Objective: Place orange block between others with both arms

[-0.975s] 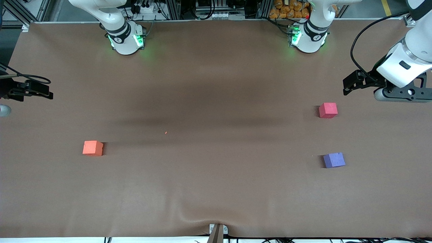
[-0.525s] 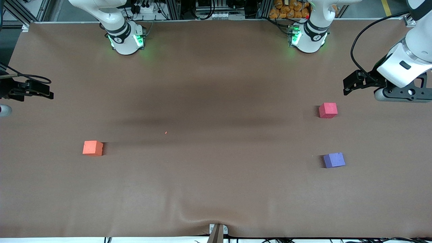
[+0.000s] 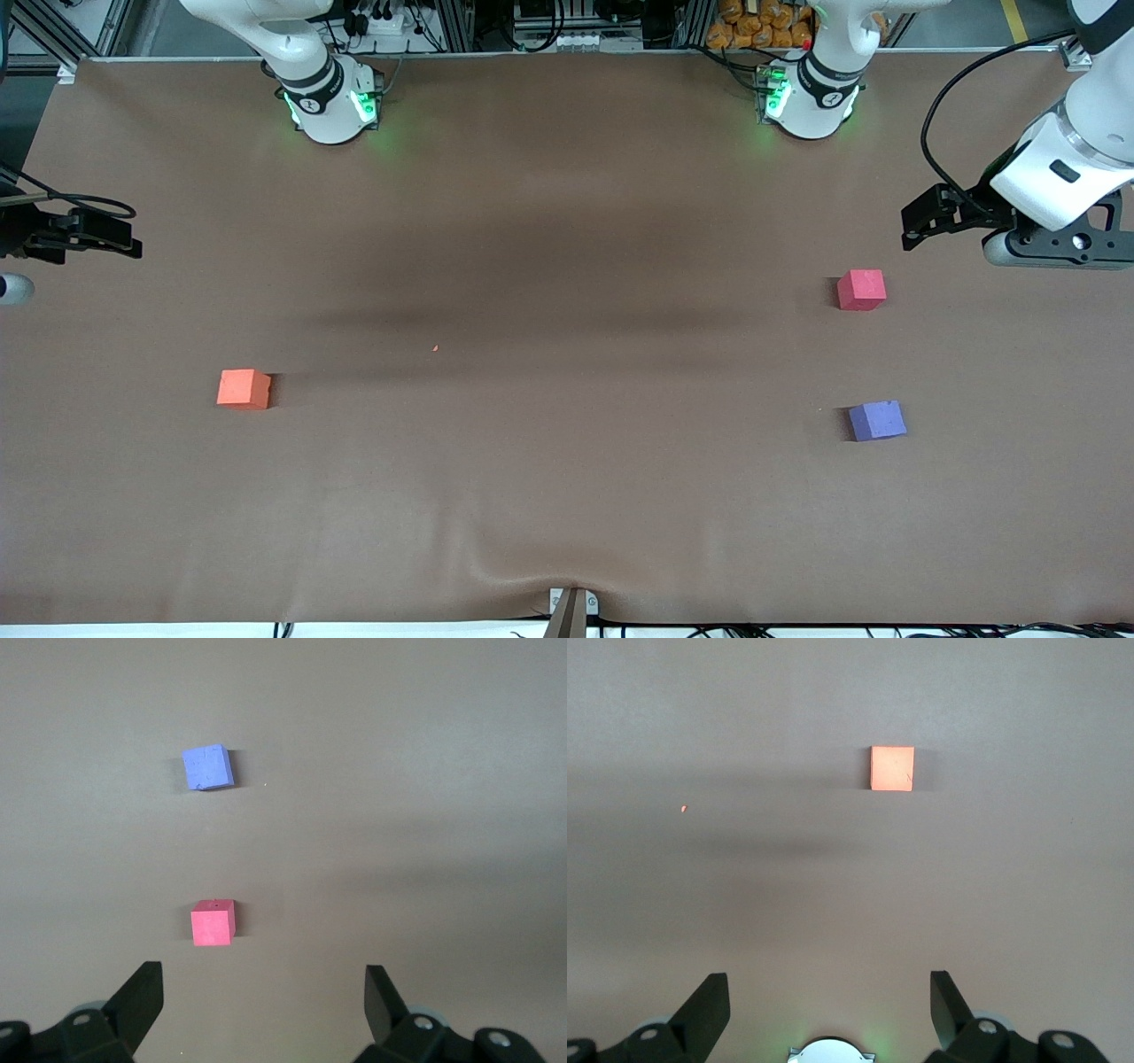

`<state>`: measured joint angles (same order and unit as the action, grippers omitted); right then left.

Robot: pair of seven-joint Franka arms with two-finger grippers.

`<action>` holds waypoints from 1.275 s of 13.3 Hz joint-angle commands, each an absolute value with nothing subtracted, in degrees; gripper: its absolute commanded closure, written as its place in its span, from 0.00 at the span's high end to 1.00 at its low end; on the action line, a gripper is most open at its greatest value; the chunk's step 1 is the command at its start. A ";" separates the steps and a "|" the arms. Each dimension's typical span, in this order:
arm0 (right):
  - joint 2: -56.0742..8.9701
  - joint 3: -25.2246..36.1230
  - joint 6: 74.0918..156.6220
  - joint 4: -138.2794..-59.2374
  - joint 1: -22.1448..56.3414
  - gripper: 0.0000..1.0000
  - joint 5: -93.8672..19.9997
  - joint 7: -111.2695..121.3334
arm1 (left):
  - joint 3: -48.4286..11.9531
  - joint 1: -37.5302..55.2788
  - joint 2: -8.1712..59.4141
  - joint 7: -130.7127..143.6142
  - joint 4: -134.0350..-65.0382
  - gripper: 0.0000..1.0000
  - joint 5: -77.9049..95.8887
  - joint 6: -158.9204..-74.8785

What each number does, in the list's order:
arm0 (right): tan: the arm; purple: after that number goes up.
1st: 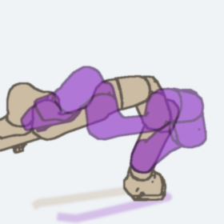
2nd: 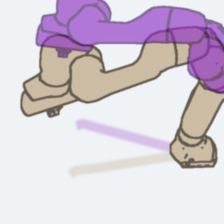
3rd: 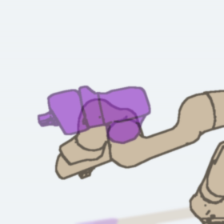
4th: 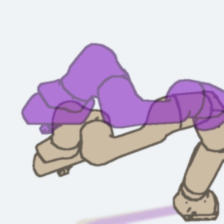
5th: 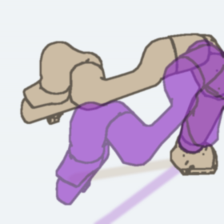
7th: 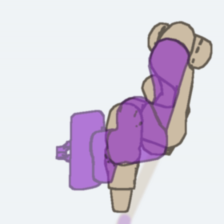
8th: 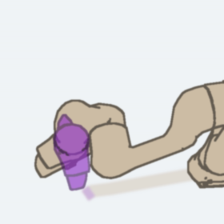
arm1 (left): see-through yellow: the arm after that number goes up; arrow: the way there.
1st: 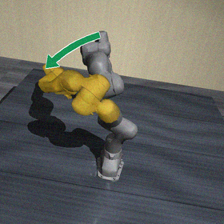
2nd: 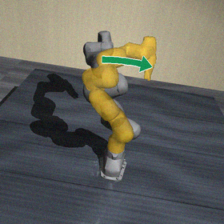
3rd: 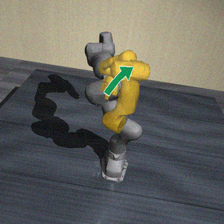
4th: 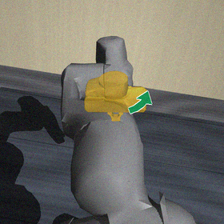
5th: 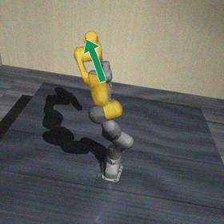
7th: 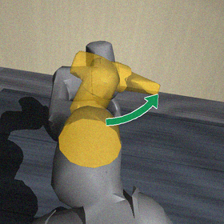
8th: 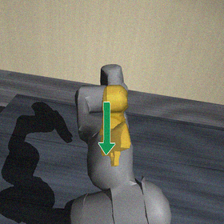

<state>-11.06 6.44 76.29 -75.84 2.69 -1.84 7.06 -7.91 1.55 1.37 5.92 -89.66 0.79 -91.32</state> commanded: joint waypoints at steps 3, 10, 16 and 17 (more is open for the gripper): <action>-10.02 6.15 75.76 -76.29 3.08 1.00 -1.14 6.15 | -8.00 1.41 1.93 6.42 -88.51 1.00 0.79 -90.26; -10.02 6.24 75.85 -76.29 3.60 1.00 -1.14 6.15 | -8.00 1.32 2.11 6.42 -88.51 1.00 0.79 -90.35; -10.20 6.24 75.85 -76.29 3.78 1.00 -1.14 6.07 | -8.00 1.32 2.11 6.42 -88.59 1.00 0.79 -90.35; -10.20 6.24 75.85 -76.29 3.78 1.00 -1.23 6.06 | -8.00 1.32 2.11 6.42 -88.59 1.00 0.79 -90.35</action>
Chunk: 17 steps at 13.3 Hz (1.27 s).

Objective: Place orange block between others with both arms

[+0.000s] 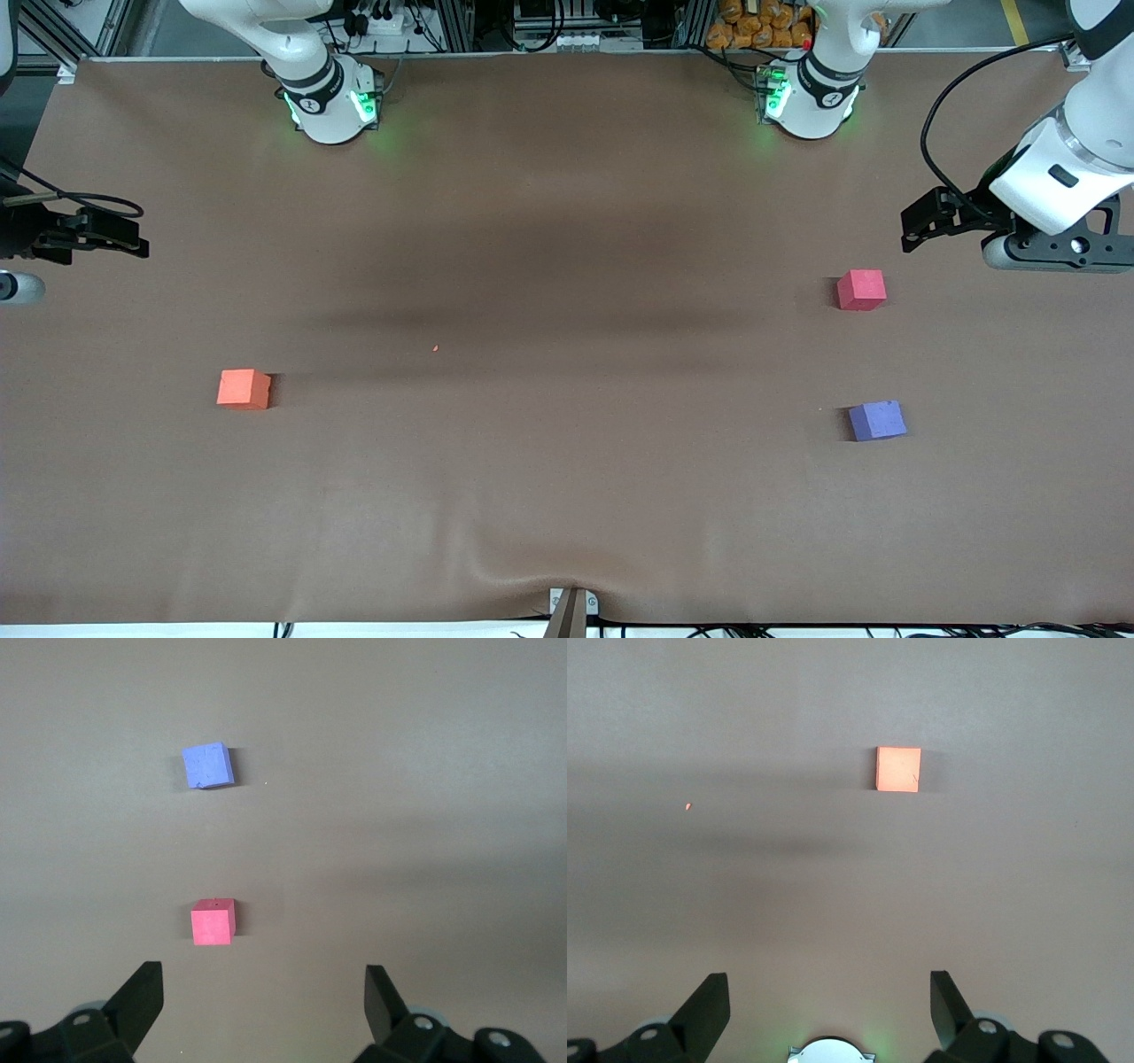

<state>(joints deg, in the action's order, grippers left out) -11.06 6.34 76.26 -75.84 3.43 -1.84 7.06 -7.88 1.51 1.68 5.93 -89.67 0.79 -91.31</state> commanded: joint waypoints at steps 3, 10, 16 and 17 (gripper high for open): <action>-10.54 6.33 76.20 -76.20 3.95 1.00 -1.14 6.06 | -7.91 1.32 2.28 6.42 -88.59 1.00 0.70 -90.35; -26.60 6.50 90.85 -76.82 5.10 1.00 -1.05 6.15 | -7.91 1.32 2.81 6.33 -88.51 1.00 0.70 -90.35; -41.56 6.50 108.88 -77.34 1.58 1.00 -0.44 8.95 | -7.91 1.32 2.90 6.42 -88.59 1.00 0.70 -90.35; -42.70 6.59 110.64 -77.43 1.58 1.00 -0.18 12.71 | -7.82 1.32 2.90 6.42 -88.51 1.00 0.70 -90.35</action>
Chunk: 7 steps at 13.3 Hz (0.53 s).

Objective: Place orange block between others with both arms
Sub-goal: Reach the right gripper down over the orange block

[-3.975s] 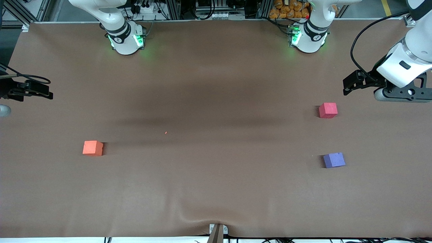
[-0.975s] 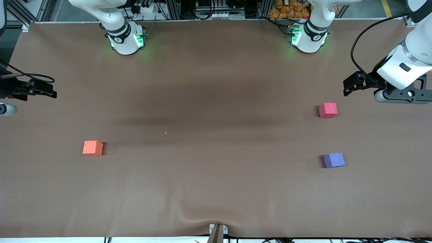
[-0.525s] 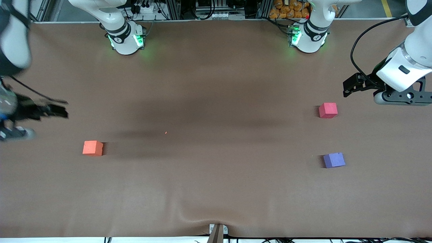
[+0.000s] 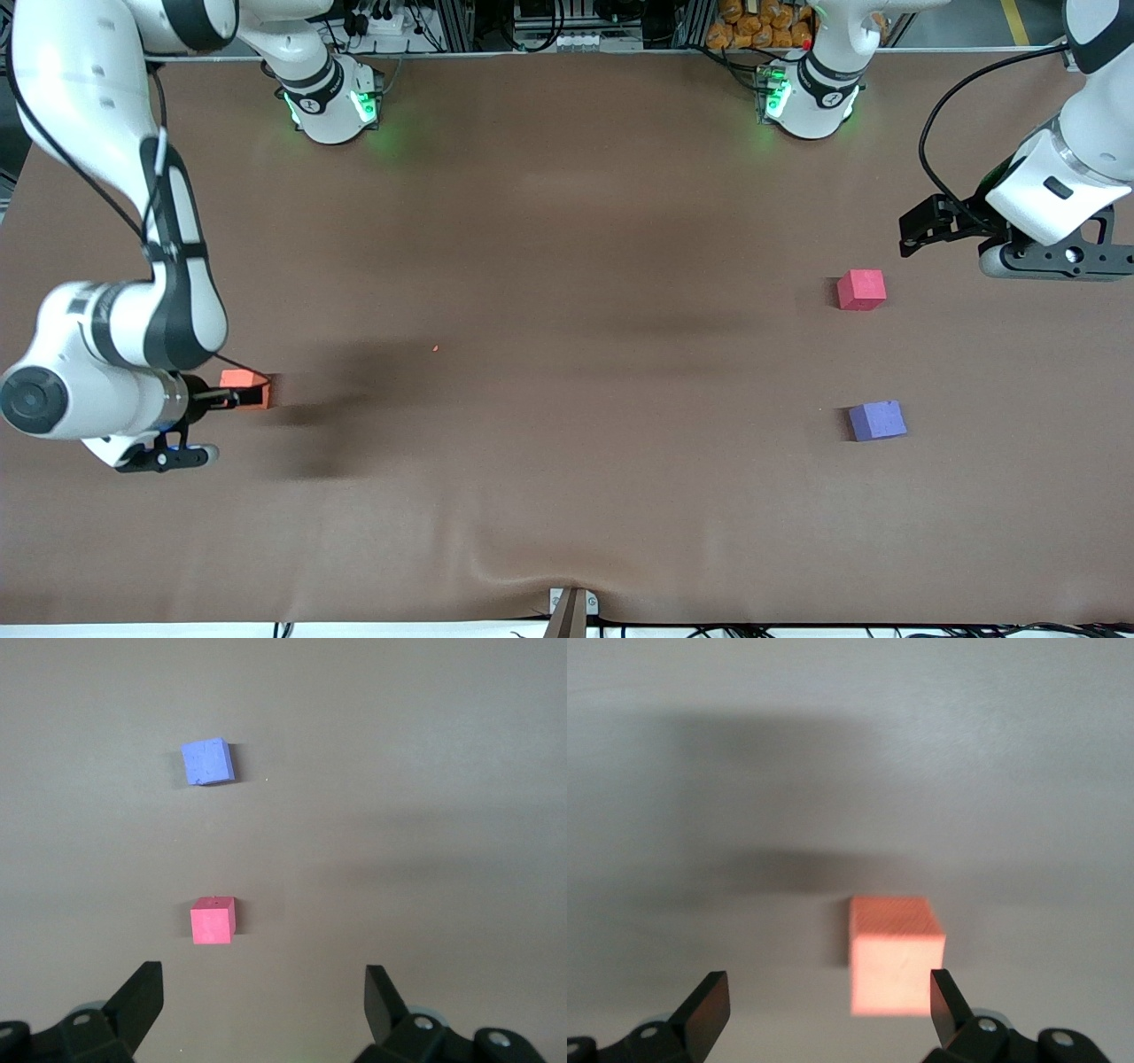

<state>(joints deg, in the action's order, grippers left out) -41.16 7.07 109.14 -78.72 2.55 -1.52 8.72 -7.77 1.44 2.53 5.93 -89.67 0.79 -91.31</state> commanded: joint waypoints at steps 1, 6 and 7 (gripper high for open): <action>-43.50 6.59 112.48 -77.69 1.58 1.00 -0.18 16.31 | -7.82 1.32 2.90 6.42 -88.59 1.00 0.70 -90.35; -46.23 6.59 114.35 -78.05 -0.09 1.00 -0.44 17.49 | -7.82 1.32 2.90 6.42 -88.59 1.00 0.62 -90.35; -46.32 6.59 114.61 -78.13 -0.09 1.00 -0.35 17.58 | -7.82 1.32 2.90 6.42 -88.59 1.00 0.70 -90.35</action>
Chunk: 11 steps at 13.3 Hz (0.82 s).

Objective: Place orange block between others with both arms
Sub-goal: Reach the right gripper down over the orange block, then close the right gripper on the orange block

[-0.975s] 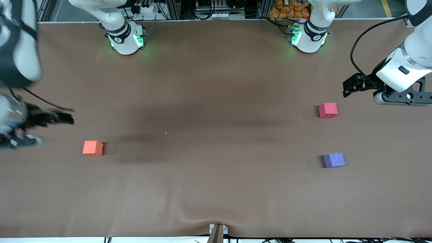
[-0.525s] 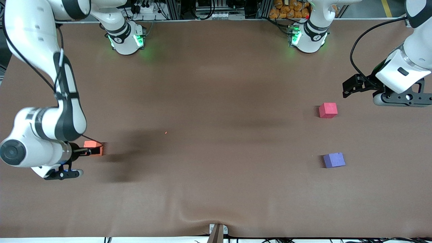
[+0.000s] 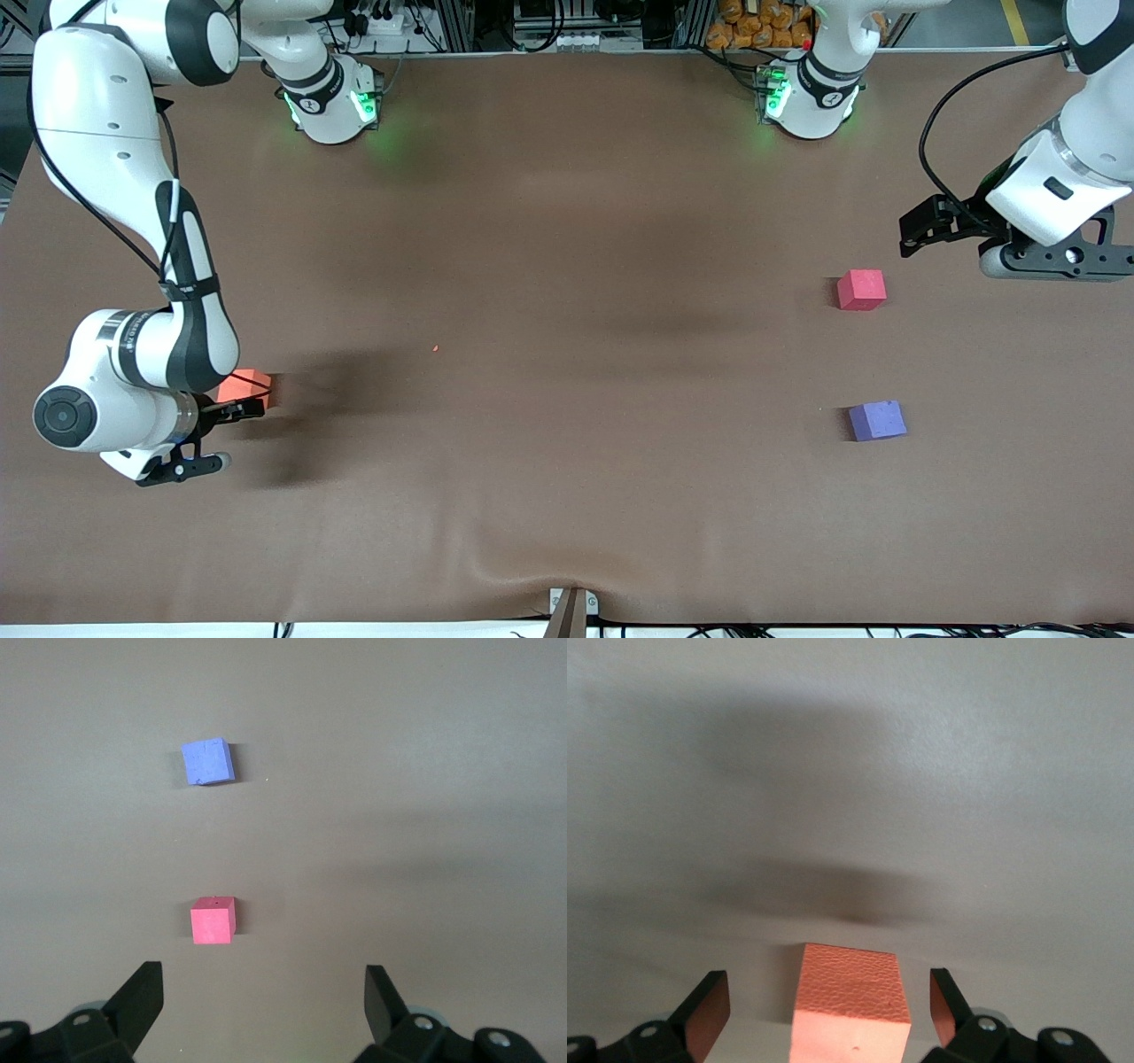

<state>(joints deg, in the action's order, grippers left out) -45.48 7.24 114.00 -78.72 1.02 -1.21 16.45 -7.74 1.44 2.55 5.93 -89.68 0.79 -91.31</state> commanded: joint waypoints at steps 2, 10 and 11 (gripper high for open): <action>-46.41 6.59 114.35 -78.22 -0.26 1.00 -0.26 17.40 | -7.82 1.32 2.90 6.42 -88.59 1.00 0.70 -90.35; -47.46 6.50 113.91 -80.68 -1.76 1.00 -1.05 16.79 | -7.82 1.32 2.90 6.42 -88.68 1.00 0.62 -90.35; -47.46 6.50 113.91 -80.68 -1.58 1.00 -1.05 16.79 | -7.82 1.32 2.90 6.42 -88.59 1.00 0.70 -90.35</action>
